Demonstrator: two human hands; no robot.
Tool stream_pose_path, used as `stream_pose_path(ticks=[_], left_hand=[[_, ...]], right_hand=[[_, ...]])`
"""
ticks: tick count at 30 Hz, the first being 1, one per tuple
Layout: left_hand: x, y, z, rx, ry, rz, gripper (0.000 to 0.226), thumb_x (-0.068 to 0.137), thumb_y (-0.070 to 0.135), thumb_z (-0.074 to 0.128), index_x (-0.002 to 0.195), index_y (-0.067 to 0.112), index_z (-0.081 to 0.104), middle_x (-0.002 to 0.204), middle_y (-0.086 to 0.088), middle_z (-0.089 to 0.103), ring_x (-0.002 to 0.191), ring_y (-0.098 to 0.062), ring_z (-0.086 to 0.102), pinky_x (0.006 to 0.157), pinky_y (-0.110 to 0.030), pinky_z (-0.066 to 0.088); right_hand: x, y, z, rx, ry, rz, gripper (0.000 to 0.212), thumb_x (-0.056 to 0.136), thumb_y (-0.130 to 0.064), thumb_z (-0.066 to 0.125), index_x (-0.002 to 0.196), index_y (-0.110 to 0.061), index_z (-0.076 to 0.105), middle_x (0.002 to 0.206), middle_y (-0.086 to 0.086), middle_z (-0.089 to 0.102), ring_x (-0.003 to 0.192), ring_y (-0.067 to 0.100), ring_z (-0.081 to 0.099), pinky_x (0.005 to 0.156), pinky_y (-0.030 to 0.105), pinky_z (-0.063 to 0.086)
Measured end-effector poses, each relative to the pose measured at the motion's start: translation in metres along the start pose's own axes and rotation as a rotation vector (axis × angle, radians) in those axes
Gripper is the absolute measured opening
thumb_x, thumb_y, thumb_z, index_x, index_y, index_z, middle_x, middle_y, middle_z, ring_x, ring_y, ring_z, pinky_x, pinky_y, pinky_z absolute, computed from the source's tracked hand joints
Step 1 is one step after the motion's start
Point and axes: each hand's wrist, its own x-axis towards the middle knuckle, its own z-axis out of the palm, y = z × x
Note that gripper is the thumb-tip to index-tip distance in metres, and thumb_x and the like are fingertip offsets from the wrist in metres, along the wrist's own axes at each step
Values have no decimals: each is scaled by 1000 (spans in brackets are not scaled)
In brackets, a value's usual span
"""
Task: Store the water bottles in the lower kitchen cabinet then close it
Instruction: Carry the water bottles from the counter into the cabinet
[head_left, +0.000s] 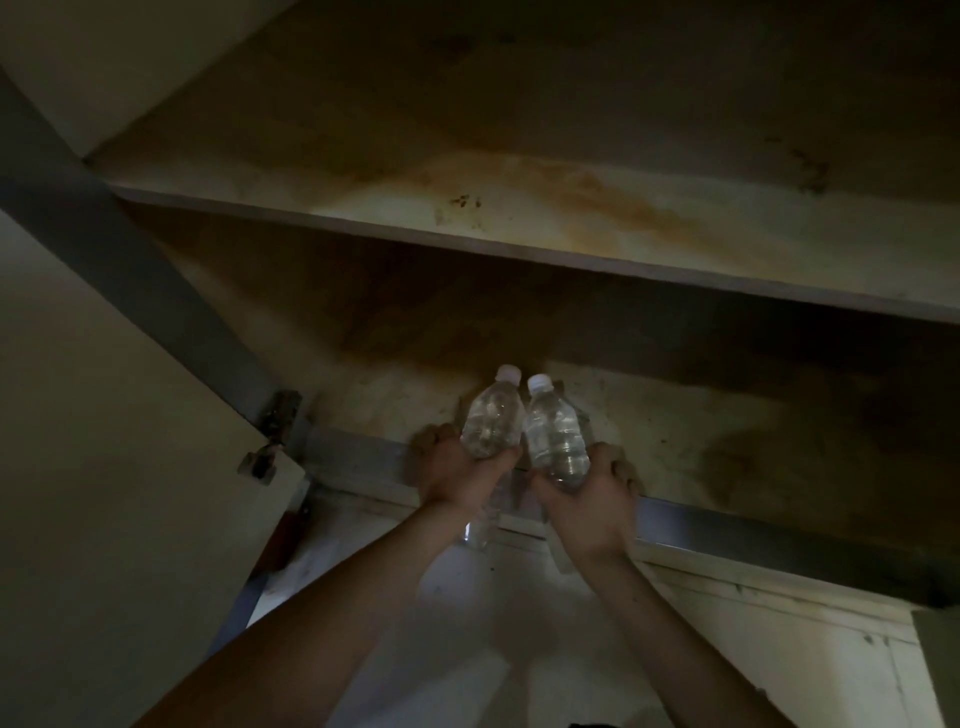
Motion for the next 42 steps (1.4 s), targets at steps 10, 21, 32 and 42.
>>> stream_pose_path(ticks=[10,21,32,42], left_hand=[[-5,-39,-28,-284,-265,161,56,62,37,84,112,25,64,99,6,73,94,-14,70,83,-40,58],[-9,-47,-37,-225,-196,364,54,68,40,80,119,36,62,108,14,70,96,0,66,79,-23,56],[41,-20,-20,-367,-248,299,47,76,10,81,120,14,65,107,2,72,92,-6,70,79,-21,54],[60,-11,-10,-367,-233,306,48,73,20,83,118,20,66,109,-1,71,93,-13,70,85,-38,58]], right_hand=[[-15,8,-27,333,-119,-78,25,83,-24,74,106,-26,64,89,-13,69,79,-8,66,61,6,47],[-16,4,-25,434,-124,-218,33,85,-16,73,115,-29,67,96,-18,72,87,-6,67,66,7,49],[27,-20,-16,446,-87,-171,35,84,-13,72,112,-34,66,83,-27,70,79,-10,66,65,10,52],[43,-28,-8,480,-76,-109,26,82,-26,74,99,-44,67,95,-11,76,87,7,72,82,44,60]])
